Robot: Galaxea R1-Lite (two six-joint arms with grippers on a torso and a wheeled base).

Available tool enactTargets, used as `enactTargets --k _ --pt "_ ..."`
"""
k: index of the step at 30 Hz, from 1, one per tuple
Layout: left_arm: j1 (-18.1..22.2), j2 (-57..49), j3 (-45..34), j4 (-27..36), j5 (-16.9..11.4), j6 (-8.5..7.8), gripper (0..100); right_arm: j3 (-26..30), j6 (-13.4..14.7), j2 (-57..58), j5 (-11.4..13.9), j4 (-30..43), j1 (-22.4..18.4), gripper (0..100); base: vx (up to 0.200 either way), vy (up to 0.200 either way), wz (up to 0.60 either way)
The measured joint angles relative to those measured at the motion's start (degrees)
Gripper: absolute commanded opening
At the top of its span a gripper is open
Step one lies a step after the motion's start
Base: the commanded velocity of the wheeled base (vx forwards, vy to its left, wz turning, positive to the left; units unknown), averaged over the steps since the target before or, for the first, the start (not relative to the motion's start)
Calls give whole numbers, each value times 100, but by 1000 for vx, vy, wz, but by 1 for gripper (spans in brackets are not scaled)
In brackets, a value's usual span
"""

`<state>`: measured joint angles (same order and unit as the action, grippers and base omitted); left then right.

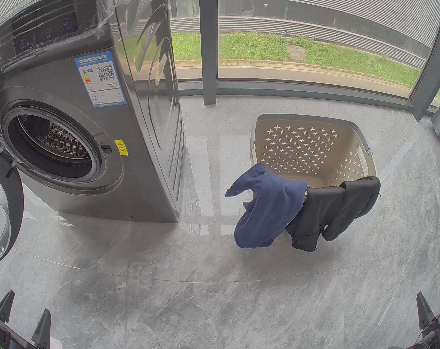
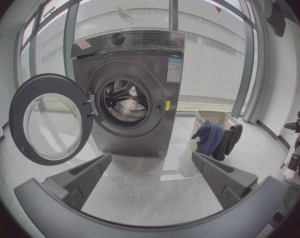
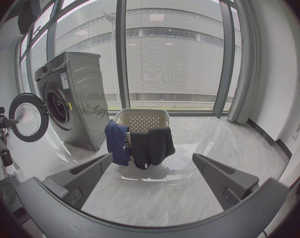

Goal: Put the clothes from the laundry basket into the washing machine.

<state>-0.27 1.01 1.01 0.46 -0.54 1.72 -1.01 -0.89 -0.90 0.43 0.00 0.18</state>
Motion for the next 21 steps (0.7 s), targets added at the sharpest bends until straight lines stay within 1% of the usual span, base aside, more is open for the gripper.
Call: enactTargets --k 3,15,21 --pt "0 0 0 0 0 0 100 0 0 -2 0 0 -5 100 0 0 0" --pt "0 0 0 -2 2 -6 100 0 -1 -2 1 0 -5 100 0 -200 0" --pt "0 0 0 -2 0 0 100 0 -1 -2 0 0 -5 100 0 0 0"
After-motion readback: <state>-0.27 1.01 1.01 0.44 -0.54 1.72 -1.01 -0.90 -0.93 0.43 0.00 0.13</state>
